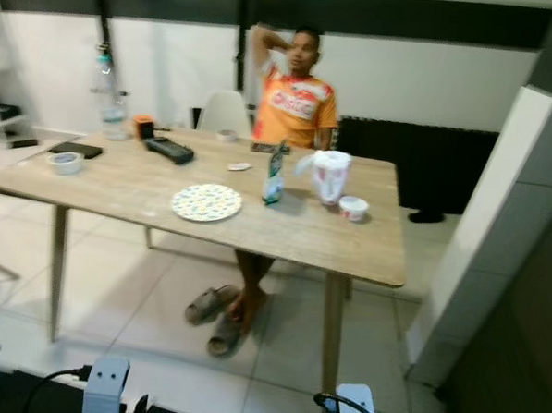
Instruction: Restocking fridge
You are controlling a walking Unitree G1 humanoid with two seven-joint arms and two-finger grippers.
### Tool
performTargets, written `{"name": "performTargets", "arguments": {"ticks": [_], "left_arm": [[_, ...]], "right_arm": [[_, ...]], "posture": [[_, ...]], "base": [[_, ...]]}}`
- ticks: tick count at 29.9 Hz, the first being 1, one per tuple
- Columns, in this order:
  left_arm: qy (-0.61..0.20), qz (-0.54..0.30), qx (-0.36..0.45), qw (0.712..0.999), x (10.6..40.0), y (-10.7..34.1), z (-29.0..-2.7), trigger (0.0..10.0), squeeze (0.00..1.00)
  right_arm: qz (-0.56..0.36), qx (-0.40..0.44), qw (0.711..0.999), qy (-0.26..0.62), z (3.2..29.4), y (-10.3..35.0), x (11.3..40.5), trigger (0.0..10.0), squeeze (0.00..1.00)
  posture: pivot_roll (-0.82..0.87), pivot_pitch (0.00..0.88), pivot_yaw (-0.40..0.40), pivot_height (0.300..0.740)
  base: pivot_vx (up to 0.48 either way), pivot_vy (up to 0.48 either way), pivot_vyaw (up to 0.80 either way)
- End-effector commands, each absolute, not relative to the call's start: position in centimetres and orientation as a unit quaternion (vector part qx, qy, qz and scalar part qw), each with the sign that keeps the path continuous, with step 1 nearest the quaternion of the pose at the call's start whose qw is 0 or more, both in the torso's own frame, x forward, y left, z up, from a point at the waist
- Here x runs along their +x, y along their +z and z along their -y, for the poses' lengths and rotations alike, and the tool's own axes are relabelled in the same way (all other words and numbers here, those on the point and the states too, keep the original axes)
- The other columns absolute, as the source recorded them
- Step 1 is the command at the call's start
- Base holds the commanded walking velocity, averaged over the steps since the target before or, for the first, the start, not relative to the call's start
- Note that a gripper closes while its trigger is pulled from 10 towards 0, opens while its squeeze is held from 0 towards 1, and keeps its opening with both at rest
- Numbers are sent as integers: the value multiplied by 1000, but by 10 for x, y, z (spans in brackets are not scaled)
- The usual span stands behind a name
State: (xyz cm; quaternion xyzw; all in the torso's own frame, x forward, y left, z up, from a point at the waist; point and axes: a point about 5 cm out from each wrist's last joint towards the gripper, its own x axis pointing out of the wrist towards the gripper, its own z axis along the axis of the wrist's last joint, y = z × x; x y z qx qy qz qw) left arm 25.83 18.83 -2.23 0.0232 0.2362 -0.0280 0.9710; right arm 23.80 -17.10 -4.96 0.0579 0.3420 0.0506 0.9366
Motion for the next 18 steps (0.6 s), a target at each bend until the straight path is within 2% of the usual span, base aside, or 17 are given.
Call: {"name": "performTargets", "arguments": {"ticks": [1,17,18], "left_arm": [[-28,-243,29,969,256,-24,-191,10000,0],[-34,-245,29,969,256,-24,-189,10000,0],[-35,-245,30,968,256,-25,-189,10000,0]], "right_arm": [[-349,62,934,47,170,-52,234,10000,0],[-355,66,932,37,174,-56,228,10000,0],[-356,67,931,35,175,-57,227,10000,0]], "posture": [[8,55,50,740],[-3,59,58,740],[-4,61,60,740]], "base": [[292,0,0],[291,0,-46],[281,0,-800]]}}
